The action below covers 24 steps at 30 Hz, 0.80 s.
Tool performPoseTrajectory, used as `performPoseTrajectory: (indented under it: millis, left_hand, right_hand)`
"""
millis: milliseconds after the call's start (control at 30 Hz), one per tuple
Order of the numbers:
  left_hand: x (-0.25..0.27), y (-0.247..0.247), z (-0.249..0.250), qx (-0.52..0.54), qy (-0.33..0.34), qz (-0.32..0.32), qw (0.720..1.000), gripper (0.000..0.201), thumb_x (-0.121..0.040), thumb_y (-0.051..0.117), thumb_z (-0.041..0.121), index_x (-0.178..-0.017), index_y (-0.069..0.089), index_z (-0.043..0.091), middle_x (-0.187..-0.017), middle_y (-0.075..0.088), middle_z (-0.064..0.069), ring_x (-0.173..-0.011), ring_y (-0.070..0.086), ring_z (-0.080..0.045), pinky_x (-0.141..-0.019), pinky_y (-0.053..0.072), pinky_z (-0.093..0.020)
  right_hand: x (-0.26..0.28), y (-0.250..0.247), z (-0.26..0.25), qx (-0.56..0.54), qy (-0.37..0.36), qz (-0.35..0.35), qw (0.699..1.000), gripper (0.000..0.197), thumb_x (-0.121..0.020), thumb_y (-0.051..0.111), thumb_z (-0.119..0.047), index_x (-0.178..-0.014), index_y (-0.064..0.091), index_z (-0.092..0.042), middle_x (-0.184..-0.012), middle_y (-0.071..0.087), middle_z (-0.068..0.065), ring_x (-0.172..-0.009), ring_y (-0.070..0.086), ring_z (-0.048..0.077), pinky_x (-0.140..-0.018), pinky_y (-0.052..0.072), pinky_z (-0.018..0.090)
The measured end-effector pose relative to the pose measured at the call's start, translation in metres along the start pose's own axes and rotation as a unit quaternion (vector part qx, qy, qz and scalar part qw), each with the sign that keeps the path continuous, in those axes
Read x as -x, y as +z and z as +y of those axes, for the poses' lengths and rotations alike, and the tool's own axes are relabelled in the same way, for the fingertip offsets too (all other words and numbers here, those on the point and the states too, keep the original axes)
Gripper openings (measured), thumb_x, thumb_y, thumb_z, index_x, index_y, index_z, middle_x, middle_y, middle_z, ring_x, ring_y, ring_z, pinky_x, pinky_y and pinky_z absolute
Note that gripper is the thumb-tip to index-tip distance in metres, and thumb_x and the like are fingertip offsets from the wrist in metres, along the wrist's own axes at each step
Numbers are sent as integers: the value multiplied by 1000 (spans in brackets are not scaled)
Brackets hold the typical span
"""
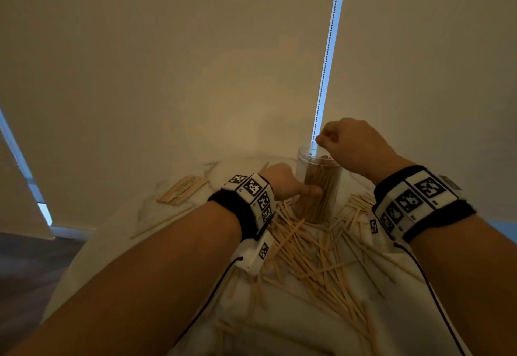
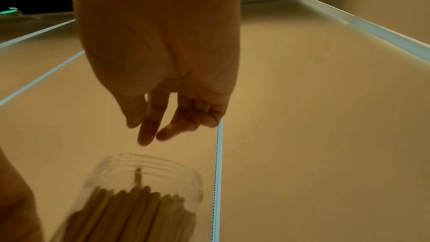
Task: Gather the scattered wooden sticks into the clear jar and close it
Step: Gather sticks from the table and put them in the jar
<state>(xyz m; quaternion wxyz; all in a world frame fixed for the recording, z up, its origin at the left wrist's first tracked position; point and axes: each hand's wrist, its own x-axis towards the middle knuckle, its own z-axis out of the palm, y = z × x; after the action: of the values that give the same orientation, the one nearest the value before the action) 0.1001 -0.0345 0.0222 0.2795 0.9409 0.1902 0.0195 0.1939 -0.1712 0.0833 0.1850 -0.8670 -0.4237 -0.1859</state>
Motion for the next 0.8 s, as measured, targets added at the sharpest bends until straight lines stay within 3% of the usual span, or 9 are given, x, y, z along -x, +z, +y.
performPoseTrajectory:
  millis: [67,133,300,367,433,500,600,667,800]
  left_hand:
    - [21,-3,-7,-62,-25,-19,998,66,-81,65,68,-103,66,6,-109,68,-14,-98,64,-28,-68,41,-28]
    - [45,-4,-16,-125,-48,-48,990,64,-85,64,64,-103,69,2,-98,68,-13,-90,66,-26,-66,43,-27]
    - [124,-5,-29,-275,-87,-127,949,62,-86,60,66,-100,67,6,-77,62,-4,-61,54,-15,-55,44,-24]
    - [149,-1,-36,-291,-101,-163,937,76,-75,64,76,-105,62,6,-92,66,-4,-72,60,-13,-55,45,-19]
    - [170,7,-44,-273,-112,-207,933,105,-64,73,77,-142,40,15,-133,57,-5,-101,64,-20,-64,51,-21]
    - [181,16,-48,-271,-102,-232,929,117,-59,81,71,-150,25,23,-141,51,-3,-109,62,-22,-66,51,-24]
    - [178,16,-48,-287,-62,-192,936,87,-66,82,62,-132,48,17,-117,66,-2,-97,62,-18,-77,51,-28]
    - [169,13,-51,-299,-44,-143,943,57,-79,77,52,-118,63,13,-107,73,-4,-86,65,-18,-65,50,-24]
    - [163,9,-63,-318,-36,-55,946,48,-91,68,43,-121,60,7,-119,65,-11,-107,61,-28,-83,49,-33]
  right_hand:
    - [23,-2,-11,21,-24,31,999,27,-98,52,-38,-86,64,-18,-79,59,1,-75,54,22,-66,37,30]
    - [49,-1,-21,41,-43,-14,998,31,-100,49,-39,-77,58,-19,-72,59,0,-68,55,19,-60,37,29]
    - [114,0,-31,127,46,-305,943,46,-99,42,-58,-70,45,-22,-69,48,-5,-77,54,18,-72,41,28]
    - [136,-4,-32,173,102,-375,905,67,-88,34,-78,-64,49,-18,-65,50,-3,-71,54,16,-77,42,30]
    - [151,-8,-36,210,120,-422,874,79,-80,31,-87,-66,55,-13,-66,55,0,-62,50,12,-78,40,29]
    - [159,-6,-42,212,118,-444,862,82,-79,32,-88,-75,59,-11,-75,59,3,-64,51,14,-77,39,29]
    - [161,7,-55,172,108,-433,878,74,-73,48,-87,-78,59,-13,-76,59,1,-64,51,16,-66,42,29]
    - [158,16,-63,165,89,-428,884,63,-76,59,-78,-75,57,-15,-73,57,-1,-63,51,15,-68,45,29]
    - [149,21,-68,154,49,-405,900,45,-89,65,-50,-63,54,-15,-64,56,-1,-56,50,13,-59,45,28]
